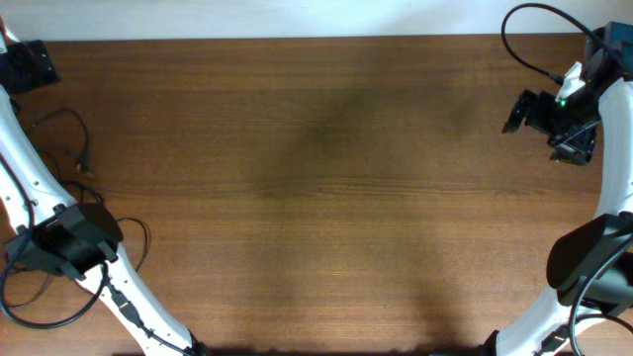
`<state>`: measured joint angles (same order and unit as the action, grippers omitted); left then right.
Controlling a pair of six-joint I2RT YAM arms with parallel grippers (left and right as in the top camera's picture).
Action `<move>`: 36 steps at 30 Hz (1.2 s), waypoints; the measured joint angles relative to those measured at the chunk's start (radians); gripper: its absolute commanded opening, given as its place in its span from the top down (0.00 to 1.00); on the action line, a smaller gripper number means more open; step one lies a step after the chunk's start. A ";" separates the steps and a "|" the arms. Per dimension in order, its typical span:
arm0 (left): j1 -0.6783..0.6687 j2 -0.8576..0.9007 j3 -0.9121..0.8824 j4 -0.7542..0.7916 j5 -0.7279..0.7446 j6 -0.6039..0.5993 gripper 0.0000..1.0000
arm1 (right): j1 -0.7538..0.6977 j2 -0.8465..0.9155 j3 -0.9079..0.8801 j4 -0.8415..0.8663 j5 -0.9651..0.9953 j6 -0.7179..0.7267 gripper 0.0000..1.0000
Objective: Untangle cables
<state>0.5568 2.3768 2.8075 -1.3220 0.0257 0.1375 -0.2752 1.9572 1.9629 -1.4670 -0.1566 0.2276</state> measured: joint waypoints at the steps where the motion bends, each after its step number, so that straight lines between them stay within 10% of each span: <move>1: 0.000 0.000 0.000 0.000 0.000 -0.001 0.01 | 0.000 0.000 0.000 0.000 0.000 0.000 0.01; 9: 0.000 -0.042 -0.004 -0.035 0.045 -0.075 0.01 | 0.000 0.000 0.000 0.001 0.000 0.000 0.01; 17: 0.000 -0.555 0.014 -0.260 0.319 -0.083 0.01 | 0.120 -0.005 0.000 0.000 -0.006 -0.060 0.04; 36: 0.000 -0.565 0.006 -0.365 0.365 -0.083 0.01 | 0.290 -0.523 0.022 -0.112 -0.007 -0.134 0.01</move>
<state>0.5568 1.8122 2.8132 -1.6875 0.3904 0.0547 0.0151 1.4342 1.9850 -1.5791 -0.1635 0.0937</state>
